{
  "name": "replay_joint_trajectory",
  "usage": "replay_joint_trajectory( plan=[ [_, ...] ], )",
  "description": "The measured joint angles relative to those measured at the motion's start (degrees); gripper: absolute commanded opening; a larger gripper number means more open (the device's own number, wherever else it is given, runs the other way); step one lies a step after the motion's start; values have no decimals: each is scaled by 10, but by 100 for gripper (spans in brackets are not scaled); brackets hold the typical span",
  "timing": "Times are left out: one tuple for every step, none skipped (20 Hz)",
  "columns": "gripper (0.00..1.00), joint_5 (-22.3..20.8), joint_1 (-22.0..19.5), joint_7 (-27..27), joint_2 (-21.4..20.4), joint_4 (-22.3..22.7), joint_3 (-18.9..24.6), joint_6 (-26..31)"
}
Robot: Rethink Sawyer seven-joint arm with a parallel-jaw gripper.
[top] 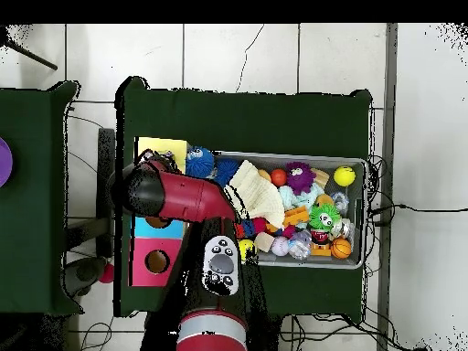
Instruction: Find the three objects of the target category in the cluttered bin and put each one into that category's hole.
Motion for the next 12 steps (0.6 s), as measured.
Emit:
replay_joint_trajectory(
  plan=[
    [0, 0, 1, 0, 2, -1, -1, -2],
    [0, 0, 1, 0, 3, -2, -2, -2],
    [0, 0, 2, 0, 5, -3, -3, -2],
    [0, -2, 3, 0, 8, -6, -4, -2],
    [0, -4, 3, 0, 10, -8, -4, -2],
    [0, -6, 3, 0, 12, -9, -4, -2],
    [0, -7, 3, 0, 13, -11, -4, -2],
    [0, -10, 3, 0, 15, -13, -4, -3],
    [0, -13, 3, 0, 17, -15, -4, -4],
    [0, -15, 3, 0, 18, -16, -4, -5],
    [0, -18, 3, 0, 19, -17, -4, -7],
    [0, -23, 3, 0, 22, -19, -4, -10]
  ],
)
